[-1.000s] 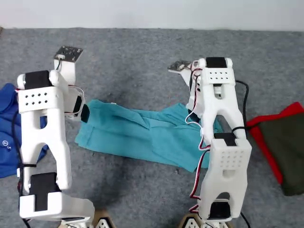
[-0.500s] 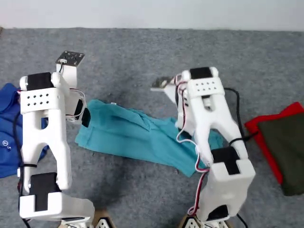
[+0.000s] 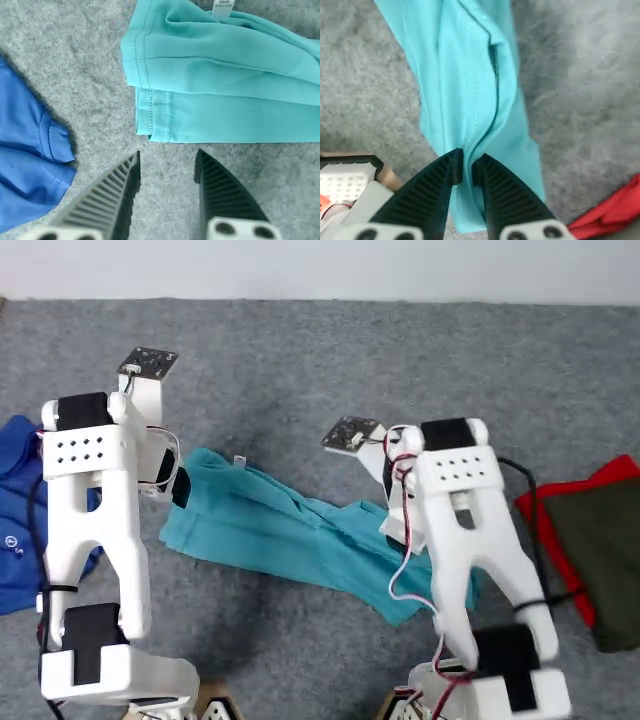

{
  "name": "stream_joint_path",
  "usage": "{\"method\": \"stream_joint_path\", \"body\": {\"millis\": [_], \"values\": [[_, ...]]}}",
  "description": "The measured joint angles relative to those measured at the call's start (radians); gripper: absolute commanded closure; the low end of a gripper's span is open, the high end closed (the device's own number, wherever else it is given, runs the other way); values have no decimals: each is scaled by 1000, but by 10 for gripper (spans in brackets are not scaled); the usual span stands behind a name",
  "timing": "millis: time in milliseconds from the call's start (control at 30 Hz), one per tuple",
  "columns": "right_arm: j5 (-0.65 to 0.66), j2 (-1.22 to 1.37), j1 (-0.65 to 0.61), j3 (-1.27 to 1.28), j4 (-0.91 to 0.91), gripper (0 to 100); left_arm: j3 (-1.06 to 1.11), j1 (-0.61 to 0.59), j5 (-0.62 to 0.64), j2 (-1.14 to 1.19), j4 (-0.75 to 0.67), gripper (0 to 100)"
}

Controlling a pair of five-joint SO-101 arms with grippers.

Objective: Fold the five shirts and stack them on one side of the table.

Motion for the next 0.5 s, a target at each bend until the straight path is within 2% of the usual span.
{"method": "stream_joint_path", "body": {"millis": [300,500], "values": [[0,-80,-3,51,78,984,0,0,0,0,0,830],[-5,-86,-3,160,43,836,0,-3,0,0,0,830]]}}
